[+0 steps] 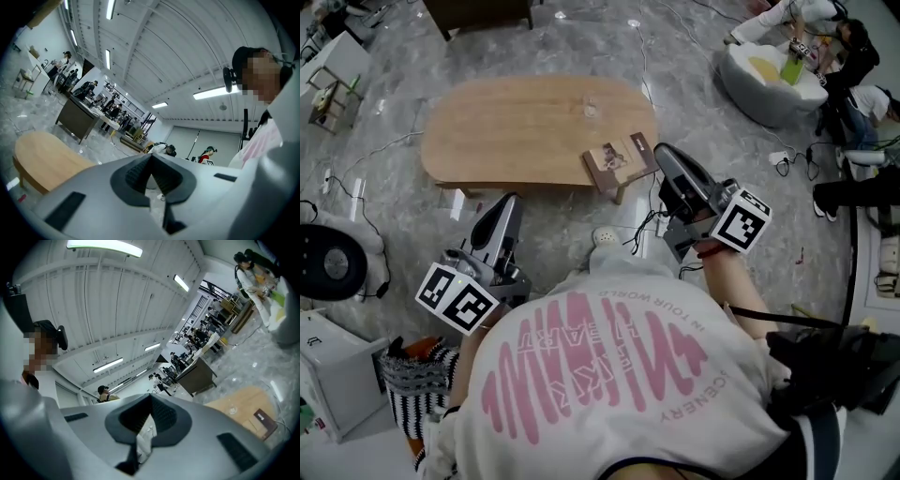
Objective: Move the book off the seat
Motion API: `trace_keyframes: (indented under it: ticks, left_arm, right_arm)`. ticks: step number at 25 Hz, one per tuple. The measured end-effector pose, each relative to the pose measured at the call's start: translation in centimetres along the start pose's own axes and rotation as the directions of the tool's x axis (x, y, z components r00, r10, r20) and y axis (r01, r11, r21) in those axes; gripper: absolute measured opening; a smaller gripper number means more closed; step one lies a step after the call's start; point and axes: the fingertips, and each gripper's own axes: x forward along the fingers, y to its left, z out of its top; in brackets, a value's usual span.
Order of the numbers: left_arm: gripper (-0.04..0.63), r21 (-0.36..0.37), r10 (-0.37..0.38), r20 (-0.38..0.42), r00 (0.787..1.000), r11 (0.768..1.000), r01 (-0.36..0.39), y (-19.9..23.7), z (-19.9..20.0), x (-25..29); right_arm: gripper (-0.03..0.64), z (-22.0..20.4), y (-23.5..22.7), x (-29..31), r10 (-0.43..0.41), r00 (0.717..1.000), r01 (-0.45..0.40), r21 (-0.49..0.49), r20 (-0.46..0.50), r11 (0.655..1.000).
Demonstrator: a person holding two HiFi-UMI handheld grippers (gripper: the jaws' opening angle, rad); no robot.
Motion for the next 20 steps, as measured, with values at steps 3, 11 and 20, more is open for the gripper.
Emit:
trace_keyframes:
  ticks: [3,11,20]
  left_arm:
    - [0.008,-0.008,0.022,0.005,1.000,1.000,-0.022,0.4,-0.3,-0.8]
    - [0.008,-0.008,0.038,0.042,0.998,0.999,-0.038,0.4,0.1,-1.7]
    - [0.008,-0.015,0.041,0.043,0.998,0.999,-0.040,0.5,0.1,-1.8]
  right_arm:
    - [0.012,-0.2,0.1,0.8,0.009,1.000,-0.009,0.021,0.000,1.000]
    - [0.011,-0.6,0.7,2.1,0.029,0.999,-0.029,-0.013,-0.042,0.999]
    - [0.011,-1.7,1.0,2.5,0.044,0.995,-0.046,-0.021,-0.085,0.999]
